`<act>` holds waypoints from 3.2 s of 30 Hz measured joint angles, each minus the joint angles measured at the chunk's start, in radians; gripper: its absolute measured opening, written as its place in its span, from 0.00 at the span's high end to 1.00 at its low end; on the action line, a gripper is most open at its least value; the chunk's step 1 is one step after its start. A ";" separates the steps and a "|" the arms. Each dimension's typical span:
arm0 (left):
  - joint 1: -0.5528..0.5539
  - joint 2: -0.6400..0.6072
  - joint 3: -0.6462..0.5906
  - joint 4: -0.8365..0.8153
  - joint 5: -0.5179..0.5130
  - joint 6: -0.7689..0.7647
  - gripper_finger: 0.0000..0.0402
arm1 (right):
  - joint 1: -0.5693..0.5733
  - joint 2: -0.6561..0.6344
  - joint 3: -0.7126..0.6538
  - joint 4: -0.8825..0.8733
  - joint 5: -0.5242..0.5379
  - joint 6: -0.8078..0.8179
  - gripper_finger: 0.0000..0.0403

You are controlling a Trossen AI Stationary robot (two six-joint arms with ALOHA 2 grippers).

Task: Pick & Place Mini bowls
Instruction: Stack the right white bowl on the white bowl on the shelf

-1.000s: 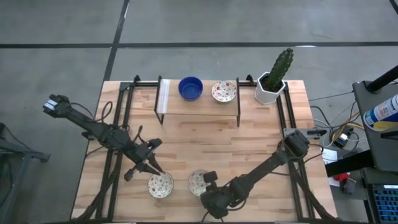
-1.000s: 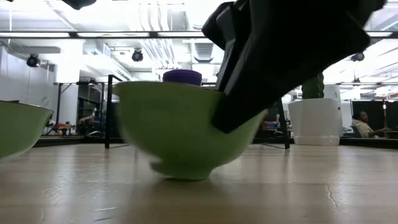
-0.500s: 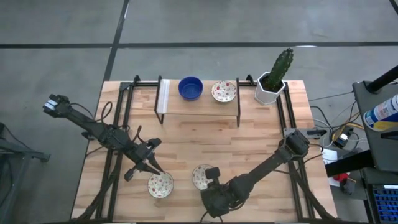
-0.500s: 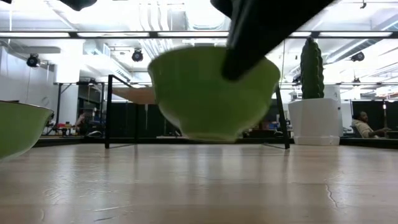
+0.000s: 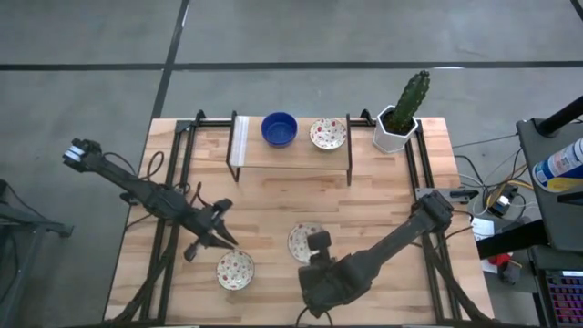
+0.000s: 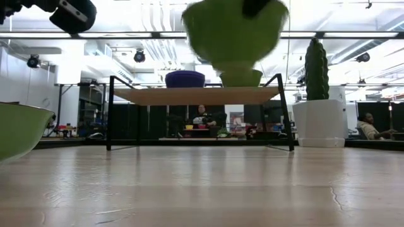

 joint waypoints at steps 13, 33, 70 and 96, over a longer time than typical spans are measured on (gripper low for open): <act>0.000 -0.076 -0.069 0.013 0.000 -0.020 0.87 | -0.131 -0.045 0.299 -0.298 0.073 -0.073 0.97; -0.001 -0.075 -0.070 0.021 0.001 -0.021 0.87 | -0.602 -0.224 0.295 -0.299 -0.013 -0.151 0.97; 0.000 -0.077 -0.070 0.039 0.006 -0.024 0.87 | -0.863 -0.118 0.154 -0.216 -0.119 -0.115 0.97; -0.001 -0.077 -0.070 0.039 0.006 -0.033 0.87 | -0.865 -0.119 0.137 -0.211 -0.153 -0.061 0.92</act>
